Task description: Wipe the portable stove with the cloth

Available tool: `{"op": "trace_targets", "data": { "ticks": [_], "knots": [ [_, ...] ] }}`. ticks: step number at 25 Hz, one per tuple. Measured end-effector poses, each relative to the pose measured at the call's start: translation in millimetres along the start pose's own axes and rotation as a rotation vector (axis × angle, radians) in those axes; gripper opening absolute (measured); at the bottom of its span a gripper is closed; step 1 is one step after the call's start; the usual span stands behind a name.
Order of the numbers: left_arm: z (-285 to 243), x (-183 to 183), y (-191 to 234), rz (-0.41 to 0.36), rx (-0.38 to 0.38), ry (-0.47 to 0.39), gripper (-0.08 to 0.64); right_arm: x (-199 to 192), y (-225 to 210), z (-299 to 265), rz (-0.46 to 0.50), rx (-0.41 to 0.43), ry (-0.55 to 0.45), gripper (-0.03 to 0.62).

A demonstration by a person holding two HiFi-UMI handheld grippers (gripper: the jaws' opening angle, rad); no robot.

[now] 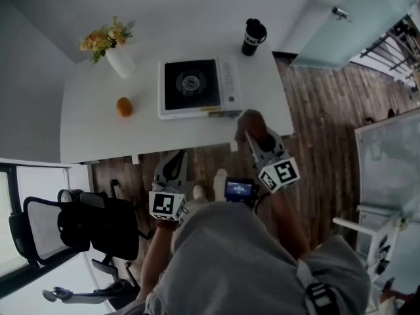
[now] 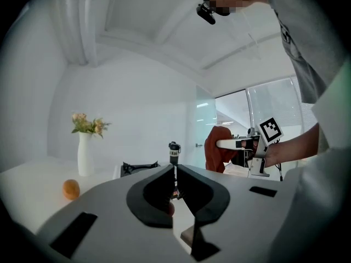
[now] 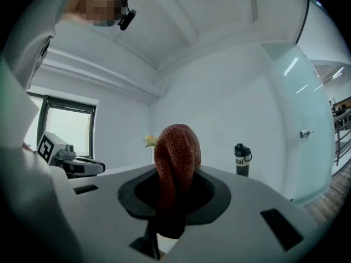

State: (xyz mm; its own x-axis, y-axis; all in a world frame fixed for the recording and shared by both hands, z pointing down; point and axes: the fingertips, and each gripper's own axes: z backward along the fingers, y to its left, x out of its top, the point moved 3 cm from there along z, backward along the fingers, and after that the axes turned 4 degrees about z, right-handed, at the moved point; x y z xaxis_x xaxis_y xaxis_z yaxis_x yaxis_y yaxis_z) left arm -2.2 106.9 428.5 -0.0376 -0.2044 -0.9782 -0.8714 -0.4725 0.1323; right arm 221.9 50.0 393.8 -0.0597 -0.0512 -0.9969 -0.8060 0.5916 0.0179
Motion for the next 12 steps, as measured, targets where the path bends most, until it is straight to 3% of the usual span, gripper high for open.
{"op": "trace_targets", "data": {
  "ticks": [6,12],
  "knots": [
    [-42.3,10.4,29.4,-0.023,0.108,0.025,0.038,-0.9,-40.7,-44.2,0.046,0.082,0.008,0.083],
    [-81.8,8.2,74.0,-0.076,0.077,0.020,0.040,2.4,-66.5,-91.3,0.131,0.103,0.059,0.084]
  ]
}}
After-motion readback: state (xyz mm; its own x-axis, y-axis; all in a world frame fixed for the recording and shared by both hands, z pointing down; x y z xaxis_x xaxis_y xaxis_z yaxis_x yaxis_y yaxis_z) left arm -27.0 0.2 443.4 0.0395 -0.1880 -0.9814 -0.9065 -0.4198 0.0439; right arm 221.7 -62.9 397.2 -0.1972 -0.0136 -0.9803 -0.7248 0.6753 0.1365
